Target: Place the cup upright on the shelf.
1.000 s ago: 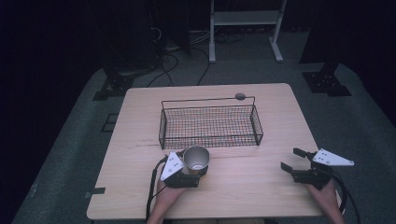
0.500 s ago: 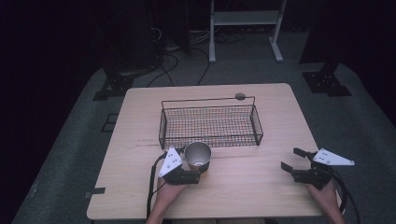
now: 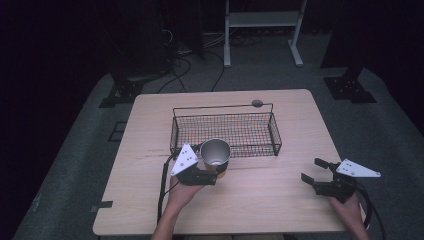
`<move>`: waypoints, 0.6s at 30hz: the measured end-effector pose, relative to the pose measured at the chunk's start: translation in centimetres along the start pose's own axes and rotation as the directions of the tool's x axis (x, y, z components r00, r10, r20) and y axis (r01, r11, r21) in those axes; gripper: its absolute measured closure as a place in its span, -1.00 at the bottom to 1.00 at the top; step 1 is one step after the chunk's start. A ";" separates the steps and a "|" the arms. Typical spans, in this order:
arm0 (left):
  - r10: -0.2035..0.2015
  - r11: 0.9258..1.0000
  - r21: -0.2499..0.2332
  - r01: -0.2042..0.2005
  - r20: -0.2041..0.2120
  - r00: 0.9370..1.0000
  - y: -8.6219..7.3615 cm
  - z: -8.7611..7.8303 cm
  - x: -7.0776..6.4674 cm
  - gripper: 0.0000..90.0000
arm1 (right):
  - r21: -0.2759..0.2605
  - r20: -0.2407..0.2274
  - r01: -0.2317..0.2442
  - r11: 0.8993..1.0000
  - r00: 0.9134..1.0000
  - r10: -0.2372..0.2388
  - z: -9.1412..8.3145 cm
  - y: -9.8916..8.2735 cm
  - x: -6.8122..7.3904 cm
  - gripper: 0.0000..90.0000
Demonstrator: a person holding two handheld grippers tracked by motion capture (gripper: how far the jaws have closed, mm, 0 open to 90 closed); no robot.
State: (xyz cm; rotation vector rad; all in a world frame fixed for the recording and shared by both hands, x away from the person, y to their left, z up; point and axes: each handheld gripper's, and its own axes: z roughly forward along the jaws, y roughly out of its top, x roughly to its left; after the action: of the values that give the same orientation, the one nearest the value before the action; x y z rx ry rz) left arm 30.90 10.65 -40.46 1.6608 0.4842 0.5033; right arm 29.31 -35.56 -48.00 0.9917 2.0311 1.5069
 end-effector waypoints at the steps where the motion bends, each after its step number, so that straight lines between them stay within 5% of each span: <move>1: 0.000 1.000 0.000 0.000 0.000 1.000 0.0 0.0 0.0 -0.73 | 0.000 0.000 0.000 1.000 1.000 0.000 0.0 0.0 0.0 -0.68; 18: 0.016 1.000 -0.008 -0.016 0.060 0.998 4.5 1.7 2.1 -0.72 | -0.001 0.000 -0.006 1.000 1.000 0.006 0.0 0.0 0.0 -0.68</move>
State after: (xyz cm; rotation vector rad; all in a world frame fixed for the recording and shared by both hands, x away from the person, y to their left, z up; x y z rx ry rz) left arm 33.71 9.87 -36.14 1.6690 0.4252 0.4653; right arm 29.33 -35.60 -47.98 0.9989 2.0282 1.5109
